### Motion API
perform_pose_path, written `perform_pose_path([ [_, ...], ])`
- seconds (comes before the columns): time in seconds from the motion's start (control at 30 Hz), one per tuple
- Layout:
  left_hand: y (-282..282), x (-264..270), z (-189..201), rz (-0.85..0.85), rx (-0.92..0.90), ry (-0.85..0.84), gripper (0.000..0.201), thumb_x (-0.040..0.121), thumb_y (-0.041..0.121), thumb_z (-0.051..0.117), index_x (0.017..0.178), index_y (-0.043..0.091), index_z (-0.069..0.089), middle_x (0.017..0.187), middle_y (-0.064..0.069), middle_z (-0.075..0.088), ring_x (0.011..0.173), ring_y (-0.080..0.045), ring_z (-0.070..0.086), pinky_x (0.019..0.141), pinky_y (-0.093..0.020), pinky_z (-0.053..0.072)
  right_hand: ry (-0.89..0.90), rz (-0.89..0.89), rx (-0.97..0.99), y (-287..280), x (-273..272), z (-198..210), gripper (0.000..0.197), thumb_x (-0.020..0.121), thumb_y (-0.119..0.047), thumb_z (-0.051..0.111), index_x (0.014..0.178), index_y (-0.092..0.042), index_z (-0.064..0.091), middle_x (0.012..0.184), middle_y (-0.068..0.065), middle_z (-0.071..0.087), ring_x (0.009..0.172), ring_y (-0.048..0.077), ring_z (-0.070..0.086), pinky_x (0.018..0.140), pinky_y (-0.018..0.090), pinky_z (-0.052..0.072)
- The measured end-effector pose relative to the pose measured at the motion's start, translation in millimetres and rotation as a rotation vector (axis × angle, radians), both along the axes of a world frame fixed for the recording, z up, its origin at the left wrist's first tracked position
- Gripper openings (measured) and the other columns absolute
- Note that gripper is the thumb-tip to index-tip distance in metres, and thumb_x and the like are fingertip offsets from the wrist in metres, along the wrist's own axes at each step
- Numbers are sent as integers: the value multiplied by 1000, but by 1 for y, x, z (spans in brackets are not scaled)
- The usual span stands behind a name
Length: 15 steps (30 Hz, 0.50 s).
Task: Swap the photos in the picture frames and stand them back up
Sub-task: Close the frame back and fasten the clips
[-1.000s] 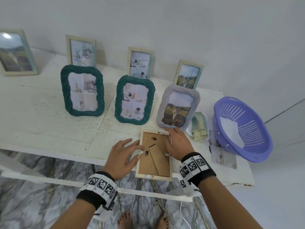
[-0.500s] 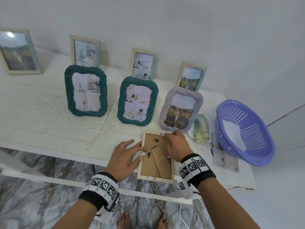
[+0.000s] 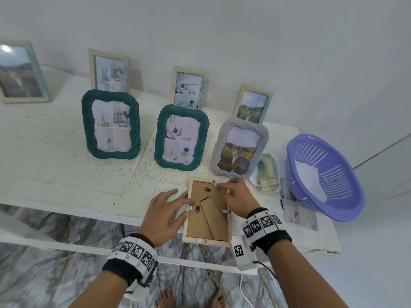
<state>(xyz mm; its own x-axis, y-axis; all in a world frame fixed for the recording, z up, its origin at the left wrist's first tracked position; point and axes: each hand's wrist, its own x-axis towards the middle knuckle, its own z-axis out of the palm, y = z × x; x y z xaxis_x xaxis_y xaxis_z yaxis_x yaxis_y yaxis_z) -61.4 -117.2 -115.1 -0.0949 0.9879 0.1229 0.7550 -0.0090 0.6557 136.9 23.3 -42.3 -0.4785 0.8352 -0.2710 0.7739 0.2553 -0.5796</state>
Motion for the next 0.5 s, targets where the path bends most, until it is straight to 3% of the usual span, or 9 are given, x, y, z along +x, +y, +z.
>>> perform_pose_path([
  [0.1,0,-1,0,-3,-7,7,40,88,61,32,122,53,52,142,17,48,136,3,18,108,-26,13,52,-6,-45,3,3,-1,38,92,-3,46,116,-23,69,118,8,39,113,23,47,104,28,37],
  [0.3,0,-1,-2,-4,-22,-4,34,88,62,32,119,61,46,139,20,46,140,-3,21,111,-29,15,28,32,-17,-2,5,-5,50,86,0,44,120,-30,67,111,2,37,108,25,46,100,40,42],
  [0.4,0,-2,-2,-5,-18,-9,38,88,62,33,122,57,50,140,19,47,137,2,19,110,-28,14,25,22,5,-12,5,-1,51,81,-22,44,129,-29,59,119,6,41,111,31,47,102,44,40],
  [0.5,-1,-1,0,-1,-19,-21,41,88,62,33,123,54,52,141,18,48,137,0,20,111,-29,14,32,3,31,-33,7,1,58,87,-40,52,143,-33,38,139,10,37,128,31,38,109,41,33],
])
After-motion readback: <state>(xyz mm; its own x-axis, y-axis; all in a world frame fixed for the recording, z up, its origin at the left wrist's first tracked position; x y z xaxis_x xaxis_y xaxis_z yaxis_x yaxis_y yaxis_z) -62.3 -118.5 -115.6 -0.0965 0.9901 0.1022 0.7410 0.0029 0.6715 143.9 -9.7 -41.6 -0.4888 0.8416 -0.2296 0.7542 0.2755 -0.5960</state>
